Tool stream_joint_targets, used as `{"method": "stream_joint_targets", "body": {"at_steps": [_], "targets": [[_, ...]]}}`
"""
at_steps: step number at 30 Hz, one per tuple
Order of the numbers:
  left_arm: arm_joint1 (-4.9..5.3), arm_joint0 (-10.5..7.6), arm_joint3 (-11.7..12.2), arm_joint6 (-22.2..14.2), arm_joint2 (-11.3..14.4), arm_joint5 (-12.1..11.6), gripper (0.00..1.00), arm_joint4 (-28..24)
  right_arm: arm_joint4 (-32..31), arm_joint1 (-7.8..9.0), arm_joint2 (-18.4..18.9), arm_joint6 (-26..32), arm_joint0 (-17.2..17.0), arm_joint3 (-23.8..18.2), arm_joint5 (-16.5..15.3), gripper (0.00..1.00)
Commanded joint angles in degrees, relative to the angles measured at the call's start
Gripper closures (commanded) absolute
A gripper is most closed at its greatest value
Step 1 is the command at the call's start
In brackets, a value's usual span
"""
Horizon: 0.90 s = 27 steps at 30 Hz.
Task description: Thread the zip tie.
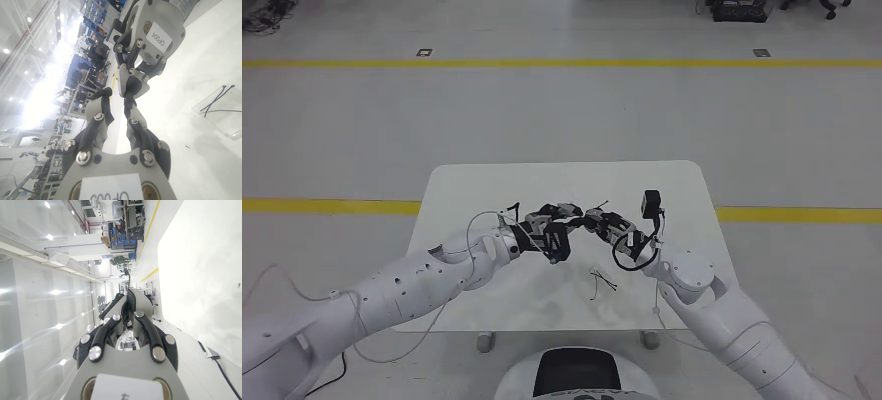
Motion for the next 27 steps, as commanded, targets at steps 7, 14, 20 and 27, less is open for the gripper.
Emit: {"method": "stream_joint_targets", "body": {"at_steps": [7,14,20,27], "targets": [[0.09,-0.19,-0.6,-0.6,0.0,-1.2,0.87,0.0,-0.6,-0.47,0.7,0.4,-0.4,-0.1,0.4,1.00],[0.17,-0.36,-1.1,-1.1,0.0,-2.4,0.90,0.0,-1.1,-0.87,1.3,0.7,-0.9,-0.2,0.2,1.00],[0.20,-0.40,-1.4,-1.6,0.0,-3.0,0.98,0.0,-1.6,-1.16,1.8,1.2,-1.4,-0.3,0.4,1.00],[0.22,-0.43,-1.5,-1.8,0.0,-3.4,1.00,0.0,-1.9,-1.54,2.3,1.6,-1.7,-0.3,0.8,1.00]]}}
